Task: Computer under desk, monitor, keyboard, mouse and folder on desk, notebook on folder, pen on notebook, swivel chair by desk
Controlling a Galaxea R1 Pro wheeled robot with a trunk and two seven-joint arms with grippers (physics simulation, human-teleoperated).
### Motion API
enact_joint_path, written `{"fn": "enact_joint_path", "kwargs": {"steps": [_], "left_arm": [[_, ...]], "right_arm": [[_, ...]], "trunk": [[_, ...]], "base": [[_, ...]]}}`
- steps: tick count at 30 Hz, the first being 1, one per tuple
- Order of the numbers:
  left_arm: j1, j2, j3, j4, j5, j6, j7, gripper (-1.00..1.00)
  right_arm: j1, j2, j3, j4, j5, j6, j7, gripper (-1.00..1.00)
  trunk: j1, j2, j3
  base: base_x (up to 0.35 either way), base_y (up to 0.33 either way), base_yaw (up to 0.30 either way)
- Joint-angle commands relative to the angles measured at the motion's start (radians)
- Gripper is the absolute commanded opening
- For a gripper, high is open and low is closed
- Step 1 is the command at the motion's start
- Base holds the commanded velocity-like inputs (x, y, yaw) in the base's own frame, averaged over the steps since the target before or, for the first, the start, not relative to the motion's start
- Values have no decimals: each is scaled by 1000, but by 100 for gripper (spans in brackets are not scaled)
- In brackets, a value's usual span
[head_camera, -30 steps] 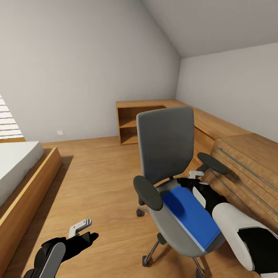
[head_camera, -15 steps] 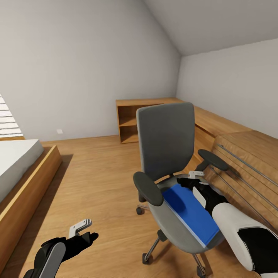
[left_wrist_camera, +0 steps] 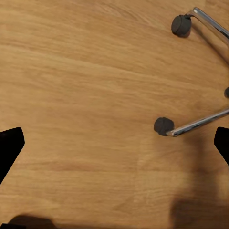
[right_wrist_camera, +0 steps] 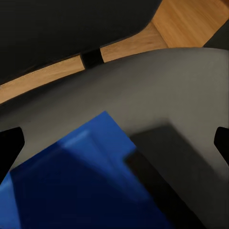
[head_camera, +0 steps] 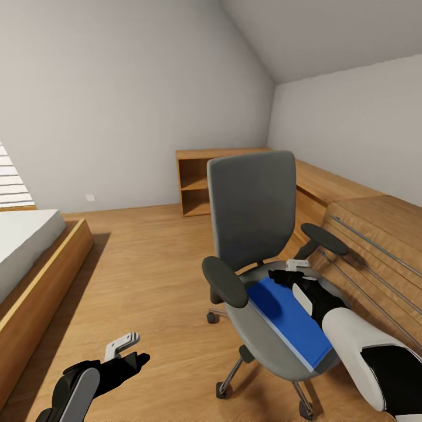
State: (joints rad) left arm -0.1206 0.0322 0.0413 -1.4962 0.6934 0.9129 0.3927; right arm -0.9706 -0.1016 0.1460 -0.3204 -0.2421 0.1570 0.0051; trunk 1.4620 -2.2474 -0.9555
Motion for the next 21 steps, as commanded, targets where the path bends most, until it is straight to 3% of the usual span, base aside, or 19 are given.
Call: {"fn": "enact_joint_path", "kwargs": {"steps": [1,21], "left_arm": [[-1,0,0,-1,11,3,9,100],[-1,0,-1,33,12,-1,3,100]], "right_arm": [[0,-1,7,-2,-9,5,-1,100],[0,-1,7,-2,-9,5,-1,100]], "trunk": [[0,0,-1],[0,0,-1]], "base": [[0,0,0],[-18,0,0]]}}
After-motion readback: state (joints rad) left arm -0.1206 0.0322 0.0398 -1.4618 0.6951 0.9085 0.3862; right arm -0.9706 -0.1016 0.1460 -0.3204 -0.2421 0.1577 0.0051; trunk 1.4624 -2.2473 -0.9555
